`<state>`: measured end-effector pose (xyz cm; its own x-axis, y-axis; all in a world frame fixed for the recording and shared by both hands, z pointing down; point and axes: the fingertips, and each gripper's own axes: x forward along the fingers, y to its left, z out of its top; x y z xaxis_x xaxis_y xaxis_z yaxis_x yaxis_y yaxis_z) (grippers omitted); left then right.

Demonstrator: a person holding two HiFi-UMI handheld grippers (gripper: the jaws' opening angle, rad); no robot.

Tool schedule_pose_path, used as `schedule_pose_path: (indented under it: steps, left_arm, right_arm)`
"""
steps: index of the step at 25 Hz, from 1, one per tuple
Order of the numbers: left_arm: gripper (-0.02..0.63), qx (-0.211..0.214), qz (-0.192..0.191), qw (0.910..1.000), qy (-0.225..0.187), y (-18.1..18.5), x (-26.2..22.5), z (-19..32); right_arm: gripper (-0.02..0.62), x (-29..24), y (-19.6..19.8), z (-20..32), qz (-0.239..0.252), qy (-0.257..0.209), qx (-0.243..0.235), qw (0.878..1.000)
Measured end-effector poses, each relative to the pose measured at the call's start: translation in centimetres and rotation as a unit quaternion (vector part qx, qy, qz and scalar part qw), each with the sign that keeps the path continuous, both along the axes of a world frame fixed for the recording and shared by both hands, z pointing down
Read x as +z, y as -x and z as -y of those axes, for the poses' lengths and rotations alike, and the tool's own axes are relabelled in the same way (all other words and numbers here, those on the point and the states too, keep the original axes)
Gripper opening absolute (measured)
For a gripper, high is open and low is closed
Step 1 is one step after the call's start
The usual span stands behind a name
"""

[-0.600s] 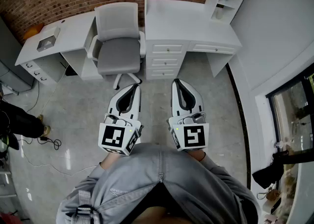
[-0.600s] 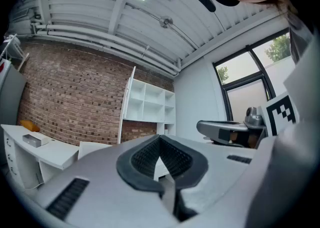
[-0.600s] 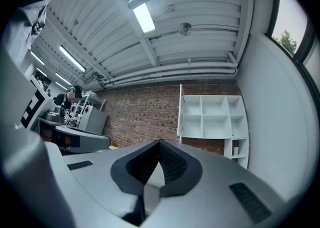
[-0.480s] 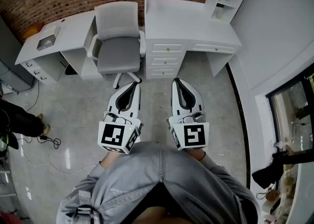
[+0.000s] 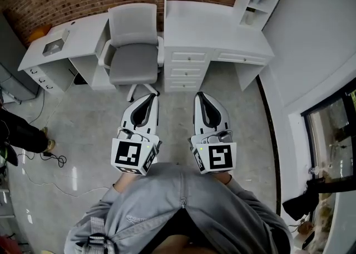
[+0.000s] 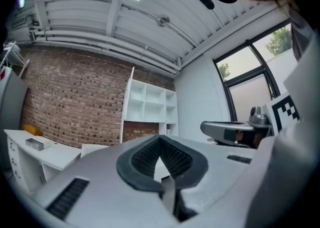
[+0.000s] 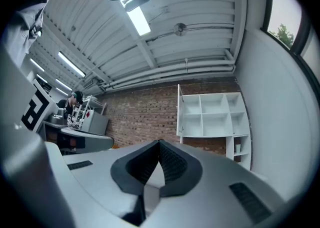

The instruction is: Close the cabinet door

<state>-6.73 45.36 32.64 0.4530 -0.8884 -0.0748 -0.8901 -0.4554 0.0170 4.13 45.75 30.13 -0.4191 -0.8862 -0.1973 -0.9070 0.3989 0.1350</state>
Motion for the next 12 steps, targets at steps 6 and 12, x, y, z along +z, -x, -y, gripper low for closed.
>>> schedule_pose_path:
  steps: [6,12]
  left_arm:
    - [0.006,-0.006,0.000,1.0000,0.007,-0.6,0.8,0.6]
    - [0.006,-0.010,-0.006,0.9999,0.010,-0.1,1.5,2.3]
  right_arm:
    - [0.026,0.5,-0.8,0.6,0.028,0.008,-0.013,1.000]
    - [0.028,1.3,0.0,2.2,0.021,0.013,-0.021,0.999]
